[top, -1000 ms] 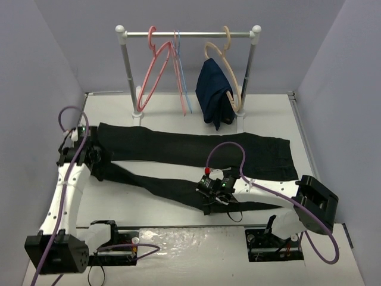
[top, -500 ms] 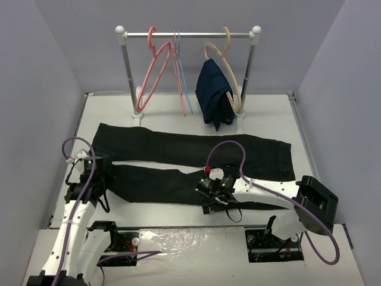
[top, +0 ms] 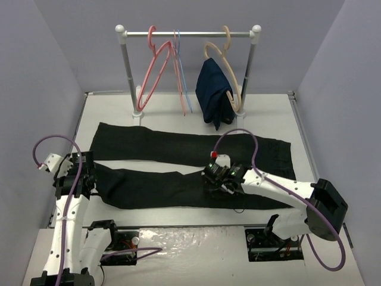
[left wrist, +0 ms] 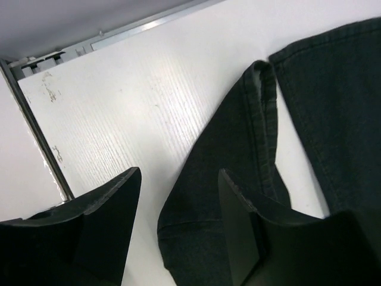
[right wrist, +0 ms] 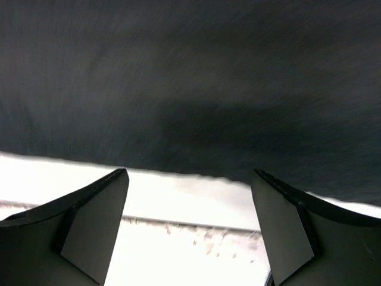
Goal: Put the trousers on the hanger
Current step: Flatten out the trousers at the center of the board.
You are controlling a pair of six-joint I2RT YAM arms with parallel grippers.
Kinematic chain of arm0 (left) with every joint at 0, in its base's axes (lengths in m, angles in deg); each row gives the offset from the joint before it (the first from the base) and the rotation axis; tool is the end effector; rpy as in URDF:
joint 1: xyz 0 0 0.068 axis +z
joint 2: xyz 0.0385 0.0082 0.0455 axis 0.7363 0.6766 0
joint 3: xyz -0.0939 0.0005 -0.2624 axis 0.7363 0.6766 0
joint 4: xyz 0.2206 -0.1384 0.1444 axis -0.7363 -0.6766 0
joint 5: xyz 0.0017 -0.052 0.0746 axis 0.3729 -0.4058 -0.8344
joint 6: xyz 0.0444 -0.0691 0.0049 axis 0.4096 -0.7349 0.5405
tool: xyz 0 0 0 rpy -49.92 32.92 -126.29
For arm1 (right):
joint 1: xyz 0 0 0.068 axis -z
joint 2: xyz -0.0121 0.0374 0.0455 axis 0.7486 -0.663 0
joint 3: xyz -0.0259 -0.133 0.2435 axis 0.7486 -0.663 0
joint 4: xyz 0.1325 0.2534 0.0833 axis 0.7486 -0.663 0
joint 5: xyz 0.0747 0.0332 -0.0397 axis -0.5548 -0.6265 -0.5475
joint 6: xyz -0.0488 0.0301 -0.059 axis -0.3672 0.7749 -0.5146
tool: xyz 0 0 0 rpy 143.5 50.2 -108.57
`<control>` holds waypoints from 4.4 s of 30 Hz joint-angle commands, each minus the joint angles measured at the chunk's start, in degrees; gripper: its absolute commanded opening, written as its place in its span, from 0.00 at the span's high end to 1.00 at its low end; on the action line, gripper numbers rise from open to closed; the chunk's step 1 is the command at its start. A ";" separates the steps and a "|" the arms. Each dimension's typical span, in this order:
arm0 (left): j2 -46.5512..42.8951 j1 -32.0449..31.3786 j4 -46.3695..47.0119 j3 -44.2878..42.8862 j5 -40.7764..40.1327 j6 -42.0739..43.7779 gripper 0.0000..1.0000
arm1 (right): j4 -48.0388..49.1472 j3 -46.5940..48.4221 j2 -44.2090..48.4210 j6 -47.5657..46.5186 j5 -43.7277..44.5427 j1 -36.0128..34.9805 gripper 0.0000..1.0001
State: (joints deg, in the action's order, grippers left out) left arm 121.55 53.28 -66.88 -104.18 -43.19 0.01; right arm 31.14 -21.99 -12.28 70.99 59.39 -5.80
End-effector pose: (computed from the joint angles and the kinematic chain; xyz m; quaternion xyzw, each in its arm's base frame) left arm 0.1930 0.0578 0.2636 -0.5517 0.7243 0.0940 0.4028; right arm 0.1864 0.2435 0.1633 -0.0443 0.9629 0.1610 0.2119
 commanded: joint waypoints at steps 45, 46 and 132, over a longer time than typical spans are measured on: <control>33.10 -15.86 8.83 -8.71 11.77 30.15 1.00 | 3.09 -1.38 7.50 -10.80 -0.92 14.78 0.18; 32.28 -15.66 8.40 -8.70 10.82 29.48 1.00 | 3.02 -1.29 7.57 -10.90 -0.92 14.88 0.18; 61.38 4.47 37.92 -25.51 30.99 20.16 0.36 | 27.49 2.42 -15.34 -16.46 1.55 34.23 0.03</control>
State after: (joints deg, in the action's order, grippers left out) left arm 181.68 54.64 -32.59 -128.64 -14.39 20.12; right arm 54.74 -18.18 -25.13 55.11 59.96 27.94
